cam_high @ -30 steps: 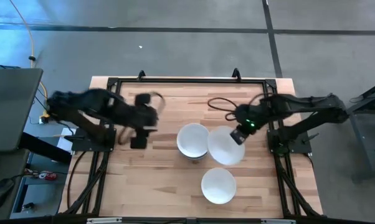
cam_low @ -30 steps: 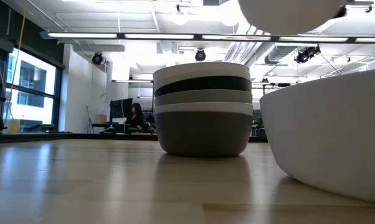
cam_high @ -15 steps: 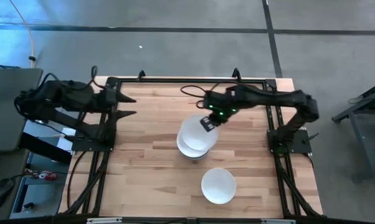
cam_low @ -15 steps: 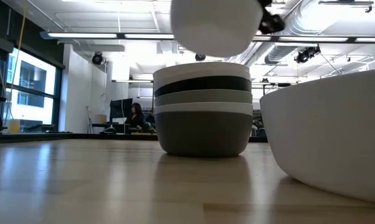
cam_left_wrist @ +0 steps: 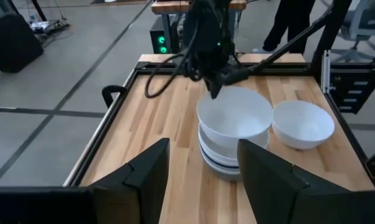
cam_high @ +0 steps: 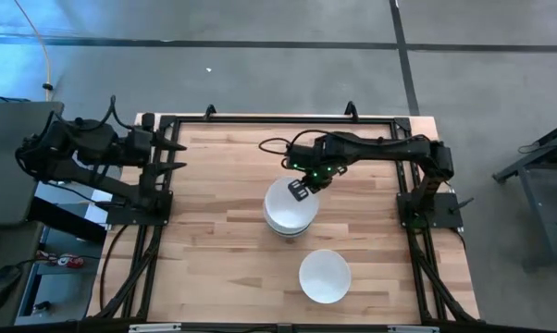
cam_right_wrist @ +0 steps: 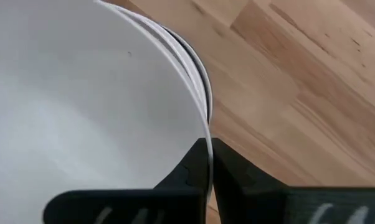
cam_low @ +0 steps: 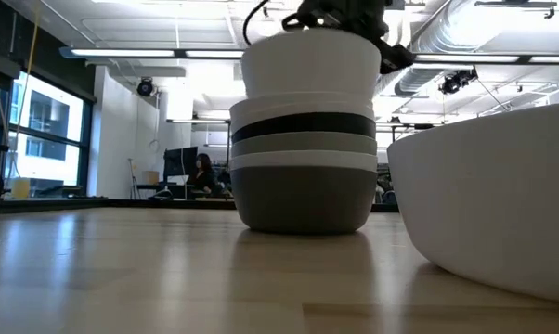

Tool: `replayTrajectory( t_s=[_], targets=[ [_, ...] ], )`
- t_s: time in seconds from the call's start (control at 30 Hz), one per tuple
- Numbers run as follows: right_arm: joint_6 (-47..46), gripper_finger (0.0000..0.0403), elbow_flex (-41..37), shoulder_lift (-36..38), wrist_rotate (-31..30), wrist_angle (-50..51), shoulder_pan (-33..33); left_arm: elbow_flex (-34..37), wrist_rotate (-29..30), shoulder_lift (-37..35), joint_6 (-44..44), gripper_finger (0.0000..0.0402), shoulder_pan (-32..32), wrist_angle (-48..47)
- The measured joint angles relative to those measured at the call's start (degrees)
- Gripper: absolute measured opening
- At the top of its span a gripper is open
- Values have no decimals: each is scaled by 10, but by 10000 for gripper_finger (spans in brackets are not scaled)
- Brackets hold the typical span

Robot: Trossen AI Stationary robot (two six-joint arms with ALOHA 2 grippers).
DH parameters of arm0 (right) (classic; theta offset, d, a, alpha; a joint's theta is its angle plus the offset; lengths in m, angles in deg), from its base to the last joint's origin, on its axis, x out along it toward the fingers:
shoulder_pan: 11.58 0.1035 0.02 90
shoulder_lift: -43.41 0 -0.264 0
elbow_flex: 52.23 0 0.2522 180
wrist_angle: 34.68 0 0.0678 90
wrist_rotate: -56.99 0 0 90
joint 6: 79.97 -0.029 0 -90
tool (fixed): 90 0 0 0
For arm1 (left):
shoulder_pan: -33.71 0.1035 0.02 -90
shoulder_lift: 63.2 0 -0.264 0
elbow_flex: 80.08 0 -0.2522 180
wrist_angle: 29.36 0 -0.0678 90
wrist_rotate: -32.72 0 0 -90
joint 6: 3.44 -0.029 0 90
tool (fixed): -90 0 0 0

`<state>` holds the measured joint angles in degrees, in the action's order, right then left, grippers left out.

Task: Nest bowls inside each other
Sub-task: Stack the white bowl on top of the white bowl

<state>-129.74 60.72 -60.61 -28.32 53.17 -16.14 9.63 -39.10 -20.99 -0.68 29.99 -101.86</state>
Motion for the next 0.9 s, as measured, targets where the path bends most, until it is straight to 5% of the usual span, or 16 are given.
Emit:
replayTrajectory(
  t_s=[0.9],
  targets=[
    [-29,0,-111,1,20,-125,25,0,2,-5,20,177,0,0]
  ],
)
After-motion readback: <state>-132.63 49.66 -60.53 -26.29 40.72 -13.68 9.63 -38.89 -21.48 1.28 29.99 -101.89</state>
